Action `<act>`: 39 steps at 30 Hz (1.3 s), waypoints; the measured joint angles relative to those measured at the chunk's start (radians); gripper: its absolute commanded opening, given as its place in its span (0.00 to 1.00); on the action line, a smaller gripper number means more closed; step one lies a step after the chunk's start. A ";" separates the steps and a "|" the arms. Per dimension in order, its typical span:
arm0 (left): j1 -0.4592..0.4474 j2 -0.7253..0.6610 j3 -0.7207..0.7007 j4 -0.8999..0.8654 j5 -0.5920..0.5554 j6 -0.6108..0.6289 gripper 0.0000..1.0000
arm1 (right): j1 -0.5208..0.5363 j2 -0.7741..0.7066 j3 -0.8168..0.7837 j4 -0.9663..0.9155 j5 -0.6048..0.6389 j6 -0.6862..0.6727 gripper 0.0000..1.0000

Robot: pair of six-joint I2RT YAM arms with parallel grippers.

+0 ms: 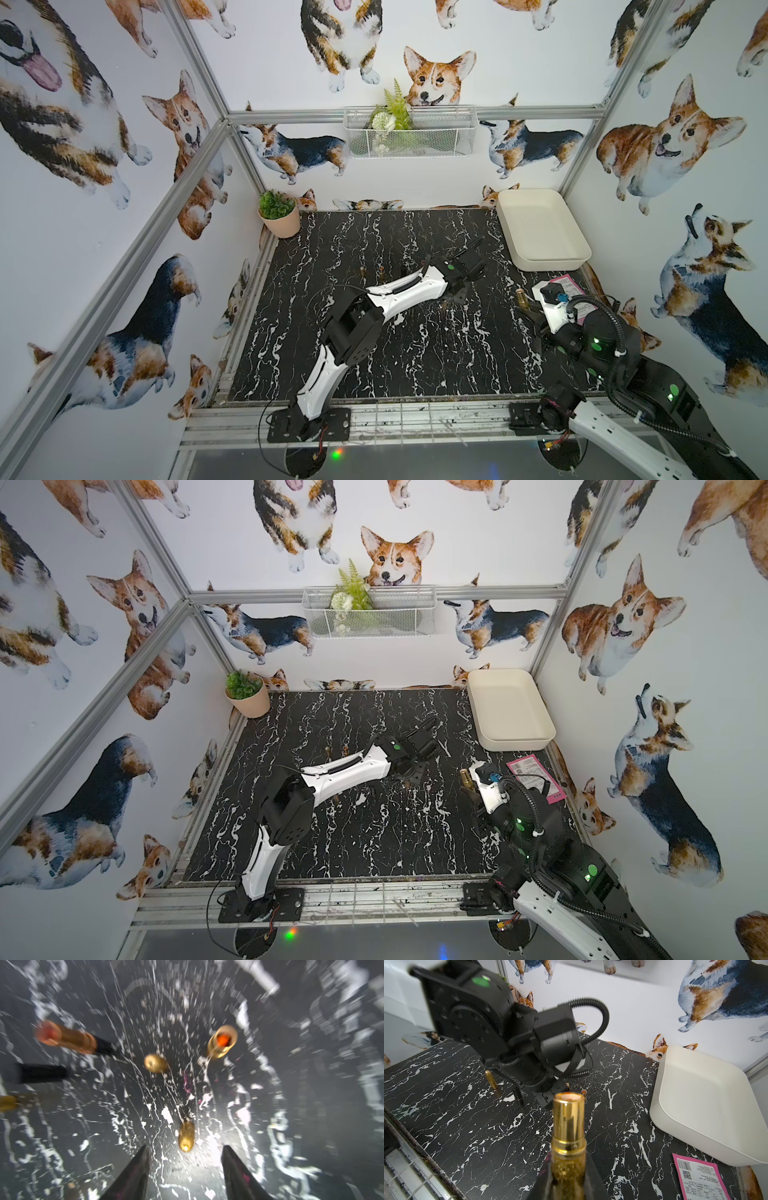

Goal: Open the lipstick cap
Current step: Place the cover at the center of the board, then place the lipstick at the center of the board.

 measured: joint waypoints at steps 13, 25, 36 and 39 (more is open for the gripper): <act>0.073 -0.269 0.127 -0.129 0.387 0.003 0.58 | 0.000 0.037 -0.001 0.013 -0.020 -0.011 0.00; 0.080 -0.295 0.193 -0.076 0.767 -0.054 0.58 | 0.000 0.125 0.018 0.059 -0.075 -0.010 0.00; 0.049 -0.288 0.182 -0.062 0.884 -0.053 0.57 | 0.000 0.182 0.023 0.093 -0.101 -0.009 0.00; 0.044 -0.282 0.179 -0.063 0.895 -0.050 0.55 | 0.000 0.186 0.024 0.107 -0.101 -0.009 0.00</act>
